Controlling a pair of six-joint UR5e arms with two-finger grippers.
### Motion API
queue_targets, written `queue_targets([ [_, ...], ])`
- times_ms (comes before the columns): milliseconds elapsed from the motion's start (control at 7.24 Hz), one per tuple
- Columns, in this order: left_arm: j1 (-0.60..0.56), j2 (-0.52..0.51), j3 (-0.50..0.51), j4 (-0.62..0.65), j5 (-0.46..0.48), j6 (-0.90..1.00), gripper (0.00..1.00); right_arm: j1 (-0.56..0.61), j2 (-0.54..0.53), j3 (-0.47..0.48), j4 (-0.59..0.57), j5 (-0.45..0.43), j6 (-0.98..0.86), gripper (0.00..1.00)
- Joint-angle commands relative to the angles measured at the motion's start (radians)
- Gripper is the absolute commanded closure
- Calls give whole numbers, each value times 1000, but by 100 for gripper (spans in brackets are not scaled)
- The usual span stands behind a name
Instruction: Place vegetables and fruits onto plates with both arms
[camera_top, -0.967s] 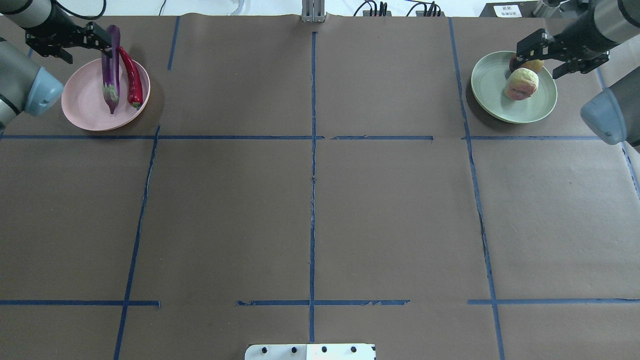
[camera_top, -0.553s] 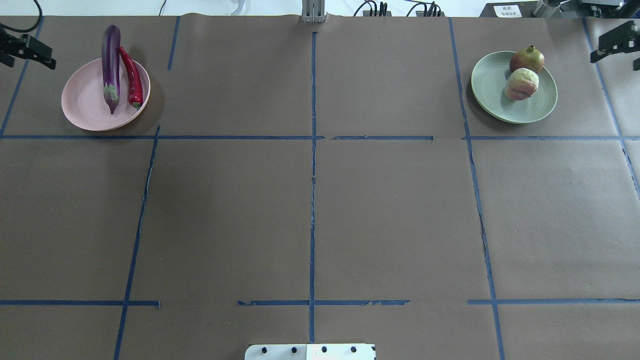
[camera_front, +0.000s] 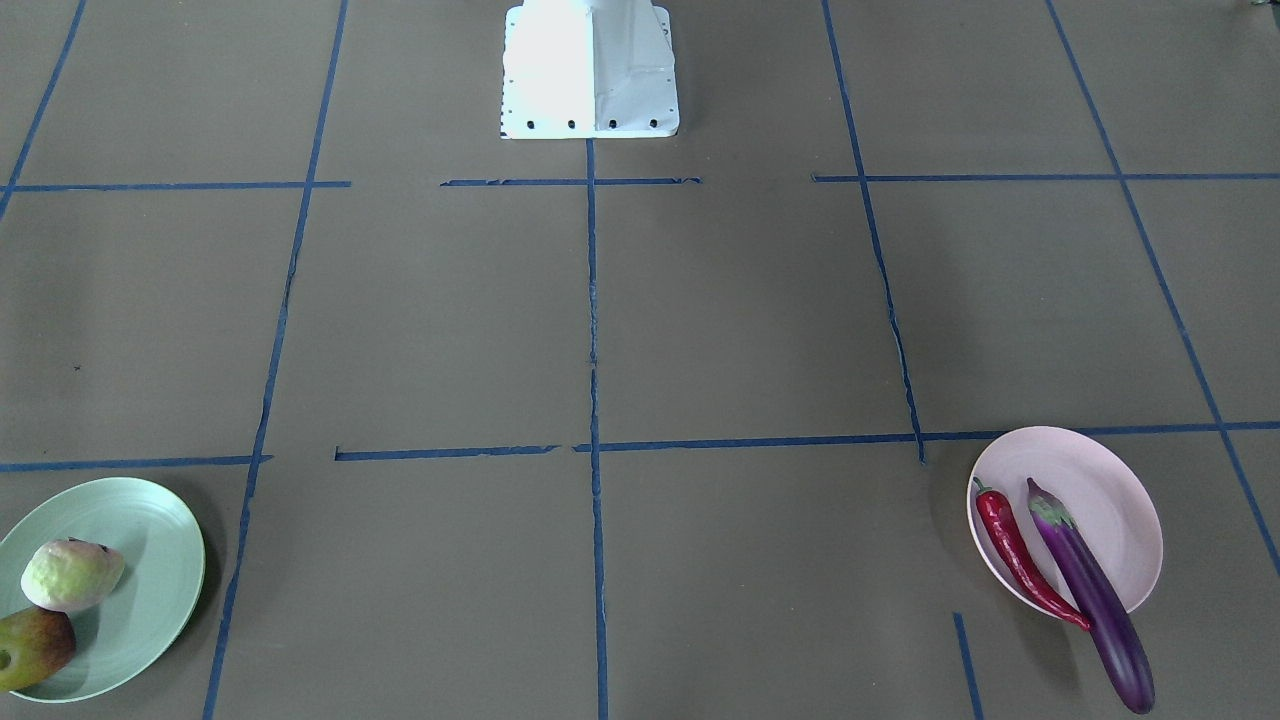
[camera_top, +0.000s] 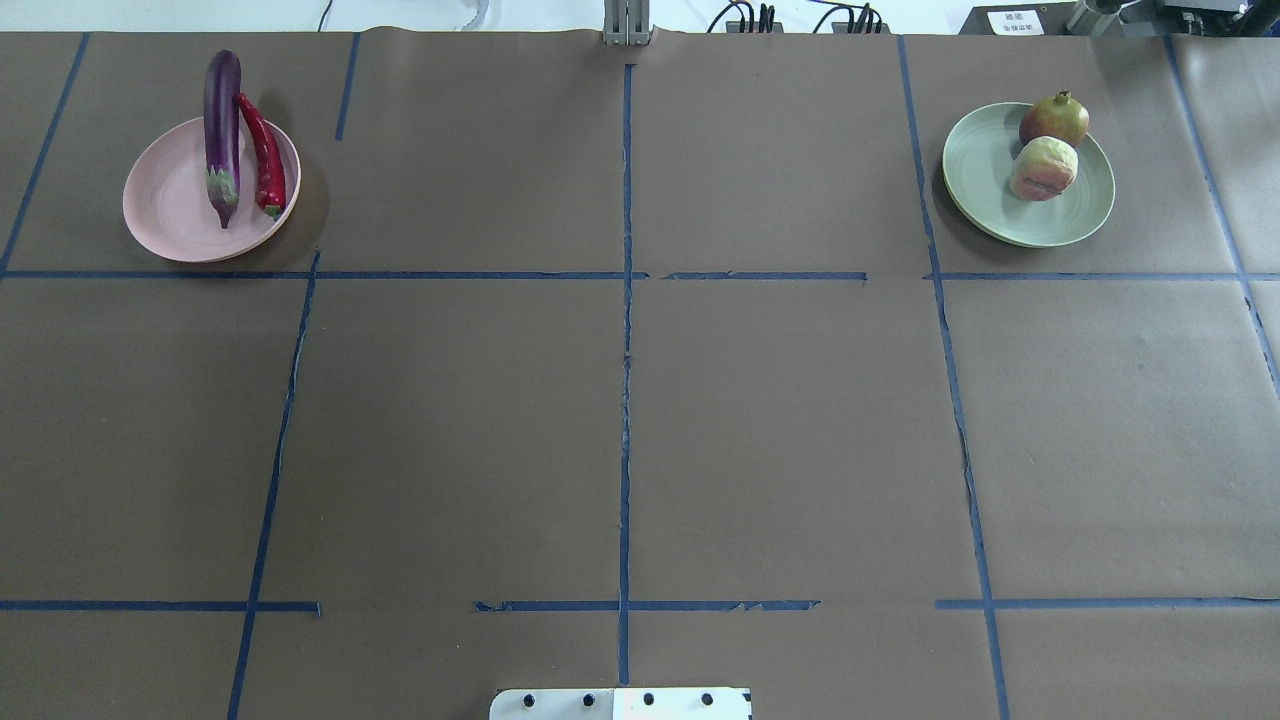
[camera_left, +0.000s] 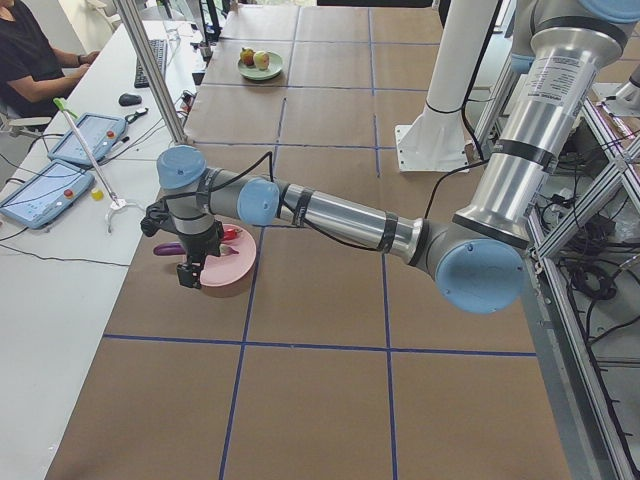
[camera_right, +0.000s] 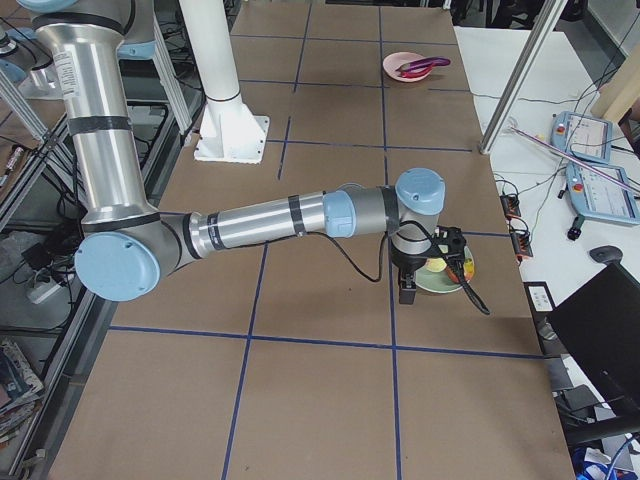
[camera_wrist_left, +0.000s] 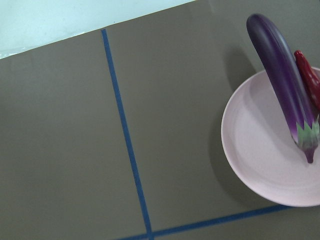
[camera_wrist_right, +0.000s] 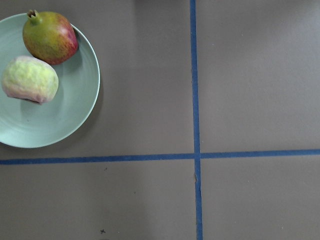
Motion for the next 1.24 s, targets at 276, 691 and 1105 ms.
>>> queue_targets([
  [276, -11, 151, -100, 123, -47, 48, 0, -84, -27, 114, -156, 1, -17, 0],
  [691, 3, 173, -100, 58, -47, 45, 0, -137, -43, 112, -154, 1, -18, 0],
  [1105, 18, 248, -134, -49, -44, 53, 0, -139, -70, 126, -140, 27, -15, 0],
])
